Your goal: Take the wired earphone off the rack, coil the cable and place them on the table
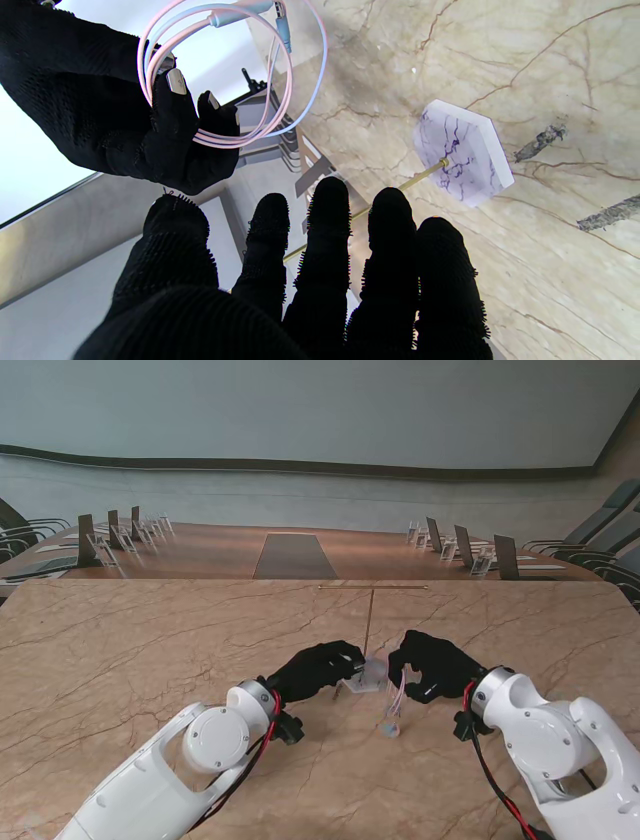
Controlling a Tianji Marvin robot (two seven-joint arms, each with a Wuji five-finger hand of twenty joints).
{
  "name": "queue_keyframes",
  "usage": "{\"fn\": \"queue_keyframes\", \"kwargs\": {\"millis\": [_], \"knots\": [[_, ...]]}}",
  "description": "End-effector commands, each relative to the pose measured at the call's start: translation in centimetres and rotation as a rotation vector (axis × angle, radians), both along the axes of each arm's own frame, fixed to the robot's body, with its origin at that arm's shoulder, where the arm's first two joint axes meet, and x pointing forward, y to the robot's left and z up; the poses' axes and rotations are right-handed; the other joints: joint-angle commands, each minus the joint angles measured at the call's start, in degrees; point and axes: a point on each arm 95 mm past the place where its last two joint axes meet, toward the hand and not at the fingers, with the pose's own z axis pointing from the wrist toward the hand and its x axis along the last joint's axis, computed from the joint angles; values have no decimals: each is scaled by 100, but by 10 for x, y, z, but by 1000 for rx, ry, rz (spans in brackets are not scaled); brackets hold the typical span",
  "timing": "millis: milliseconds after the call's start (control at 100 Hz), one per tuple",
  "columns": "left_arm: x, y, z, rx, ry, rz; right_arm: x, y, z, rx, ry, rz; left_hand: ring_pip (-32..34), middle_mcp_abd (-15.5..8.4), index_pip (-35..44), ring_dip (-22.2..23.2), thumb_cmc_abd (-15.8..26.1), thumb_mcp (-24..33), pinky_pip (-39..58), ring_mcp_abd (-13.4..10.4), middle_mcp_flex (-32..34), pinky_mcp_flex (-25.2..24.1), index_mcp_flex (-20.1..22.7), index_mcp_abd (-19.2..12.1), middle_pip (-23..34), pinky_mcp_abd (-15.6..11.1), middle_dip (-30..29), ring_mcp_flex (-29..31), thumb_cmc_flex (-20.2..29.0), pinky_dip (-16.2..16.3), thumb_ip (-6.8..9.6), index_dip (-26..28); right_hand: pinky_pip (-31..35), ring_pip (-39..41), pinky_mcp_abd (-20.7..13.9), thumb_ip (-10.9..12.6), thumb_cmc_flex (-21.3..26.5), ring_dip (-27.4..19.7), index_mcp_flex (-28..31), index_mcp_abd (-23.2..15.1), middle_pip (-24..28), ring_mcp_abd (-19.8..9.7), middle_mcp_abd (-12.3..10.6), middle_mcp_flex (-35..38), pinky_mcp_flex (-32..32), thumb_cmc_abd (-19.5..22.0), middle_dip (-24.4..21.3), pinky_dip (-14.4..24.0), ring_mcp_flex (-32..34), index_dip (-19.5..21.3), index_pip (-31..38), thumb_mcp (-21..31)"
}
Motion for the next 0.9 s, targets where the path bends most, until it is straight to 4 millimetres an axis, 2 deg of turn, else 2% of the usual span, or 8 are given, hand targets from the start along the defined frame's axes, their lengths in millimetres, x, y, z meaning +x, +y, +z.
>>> {"fn": "queue_keyframes", "kwargs": {"millis": [0, 130, 230, 280, 450, 520, 640, 890], "knots": [[-3, -1, 0, -3, 1, -6, -2, 2, 1, -2, -1, 4, 103, 24, -60, -45, 196, -26, 95, 93, -15, 40, -45, -137, 34, -28, -94, 94, -175, -55, 169, -20, -101, -158, -644, 121, 56, -449, 431, -233, -293, -56, -197, -216, -191, 225, -394, -249, -343, 19, 373, 426], [-3, 0, -1, -6, -1, -6, -3, 0, 2, -20, 5, 6, 120, 14, -50, -43, 194, -26, 110, 108, 22, 65, -23, -143, 50, -19, -91, 125, -168, -52, 170, -19, -421, -919, -755, 88, 76, -1226, 378, -242, -1188, -475, -610, -159, -458, 301, -1051, -774, -631, 53, 335, 360], [-4, 1, -1, -7, -1, -9, -3, 0, 2, -22, 5, 5, 123, 26, -45, -44, 199, -27, 113, 108, 23, 73, -12, -133, 51, -12, -91, 127, -168, -51, 170, -19, -636, -1207, -752, 72, 105, -1382, 391, -200, -1445, -656, -803, 30, -503, 288, -1189, -972, -623, 40, 339, 353], [-4, 1, -1, -8, 0, -11, -3, 0, 3, -24, 4, 6, 126, 22, -48, -44, 206, -29, 111, 109, 25, 71, -16, -134, 52, -15, -90, 130, -174, -52, 169, -21, -631, -1048, -742, 65, 91, -1293, 359, -221, -1280, -572, -696, 297, -464, 296, -1112, -997, -467, 102, 375, 352], [-4, 2, -1, -7, -1, -17, -3, 1, 5, -34, -6, 8, 132, 17, -50, -44, 214, -29, 117, 112, 39, 78, -1, -136, 57, -9, -88, 139, -171, -50, 168, -25, -8, 9, -725, 130, 27, -743, 103, -273, -38, -225, -364, 1070, -14, 512, -297, -744, 130, 305, 486, 226], [-5, 3, -1, -8, -5, -19, -3, 1, 6, -29, -14, 3, 143, 26, -42, -42, 209, -28, 126, 120, 64, 93, 15, -129, 69, -1, -84, 157, -163, -46, 168, -23, 140, 198, -634, 185, 49, -425, 55, -236, 118, -4, -228, 1557, 264, 543, -151, -280, 520, 257, 573, 169], [-6, 4, -1, -5, -18, -21, -2, 1, 7, -32, -36, -10, 205, 7, 11, -21, 204, -28, 175, 134, 134, 148, 73, -117, 122, 32, -60, 223, -160, -18, 167, -2, 554, 594, -403, 195, 27, -203, -55, -145, 329, 382, -22, 2468, 918, 579, -40, 103, 1278, 255, 671, 156], [-10, 7, -1, 3, -42, -23, 2, -2, 8, -41, -68, -39, 334, -69, 608, 9, 72, -8, 236, 101, 191, 234, 5, -156, 271, 43, 44, 300, -38, 69, 135, 466, 815, 862, -209, 155, 20, -72, -116, -87, 402, 657, 152, 2999, 1512, 561, 106, 416, 1812, 93, 817, 203]]}}
